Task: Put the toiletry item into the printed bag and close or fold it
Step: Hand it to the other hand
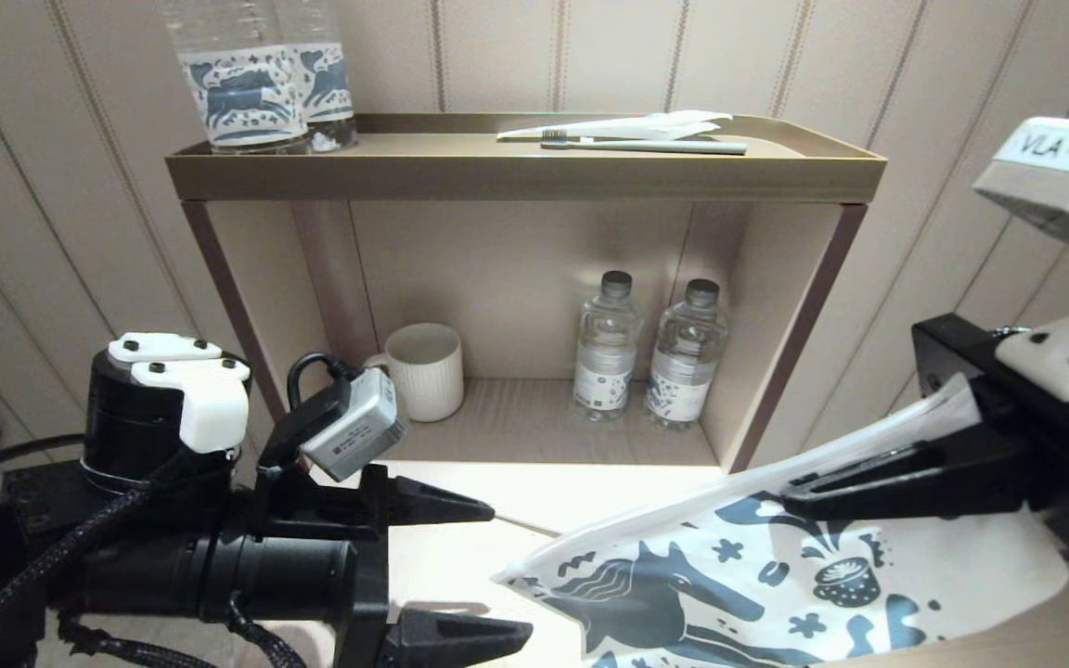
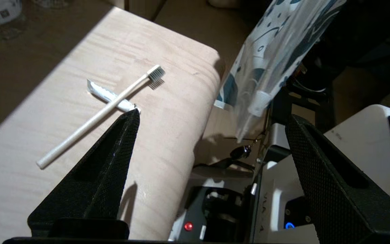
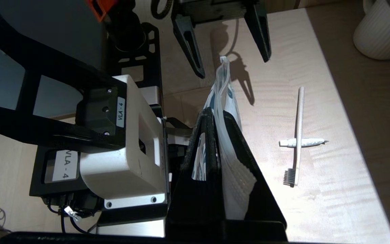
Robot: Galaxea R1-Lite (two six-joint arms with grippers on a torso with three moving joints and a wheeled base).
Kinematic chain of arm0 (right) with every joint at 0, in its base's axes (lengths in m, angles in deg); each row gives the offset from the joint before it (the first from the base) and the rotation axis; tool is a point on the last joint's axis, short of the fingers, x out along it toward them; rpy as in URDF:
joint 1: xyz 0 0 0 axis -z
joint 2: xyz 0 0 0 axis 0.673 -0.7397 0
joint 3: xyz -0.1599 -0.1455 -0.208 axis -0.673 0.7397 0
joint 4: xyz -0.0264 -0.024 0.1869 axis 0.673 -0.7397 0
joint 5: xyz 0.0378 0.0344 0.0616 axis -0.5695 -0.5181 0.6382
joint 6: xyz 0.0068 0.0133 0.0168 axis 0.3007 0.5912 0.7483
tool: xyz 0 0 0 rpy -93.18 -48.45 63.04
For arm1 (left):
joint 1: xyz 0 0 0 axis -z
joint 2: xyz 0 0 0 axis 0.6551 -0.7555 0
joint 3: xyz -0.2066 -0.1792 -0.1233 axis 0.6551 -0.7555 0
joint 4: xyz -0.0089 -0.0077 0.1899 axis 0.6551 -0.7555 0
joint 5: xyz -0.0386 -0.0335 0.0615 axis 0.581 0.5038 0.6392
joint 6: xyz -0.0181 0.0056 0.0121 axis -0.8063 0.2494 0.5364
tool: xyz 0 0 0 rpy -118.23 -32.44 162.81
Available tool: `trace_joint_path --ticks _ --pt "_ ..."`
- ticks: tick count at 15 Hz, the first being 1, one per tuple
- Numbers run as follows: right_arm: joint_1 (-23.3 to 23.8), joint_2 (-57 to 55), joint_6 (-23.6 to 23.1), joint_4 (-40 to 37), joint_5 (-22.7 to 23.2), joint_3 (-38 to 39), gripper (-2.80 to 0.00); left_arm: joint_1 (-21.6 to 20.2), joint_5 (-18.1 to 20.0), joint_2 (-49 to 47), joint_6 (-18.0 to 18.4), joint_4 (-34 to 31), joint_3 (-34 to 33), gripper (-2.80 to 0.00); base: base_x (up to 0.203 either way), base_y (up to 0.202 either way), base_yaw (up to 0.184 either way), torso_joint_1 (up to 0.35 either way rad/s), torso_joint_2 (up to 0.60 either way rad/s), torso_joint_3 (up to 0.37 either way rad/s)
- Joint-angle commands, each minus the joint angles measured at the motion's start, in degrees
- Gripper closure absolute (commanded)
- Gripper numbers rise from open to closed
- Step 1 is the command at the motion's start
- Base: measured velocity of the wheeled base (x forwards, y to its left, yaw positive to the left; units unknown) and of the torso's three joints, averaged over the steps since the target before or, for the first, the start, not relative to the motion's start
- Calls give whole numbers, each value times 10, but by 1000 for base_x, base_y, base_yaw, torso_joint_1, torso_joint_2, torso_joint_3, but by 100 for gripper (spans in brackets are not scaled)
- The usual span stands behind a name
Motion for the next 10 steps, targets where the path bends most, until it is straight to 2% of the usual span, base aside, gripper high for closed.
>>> trace_joint_path --ticks 1,4,10 --pt "-1 7 0 -2 6 -5 0 -2 5 -32 -1 48 -12 -280 0 0 0 0 0 0" --pt "-2 8 2 -2 8 -16 0 1 32 -49 -5 63 4 -280 0 0 0 0 0 0" --pt "-7 4 2 -2 10 -12 0 22 35 -50 -8 63 18 -280 0 0 0 0 0 0"
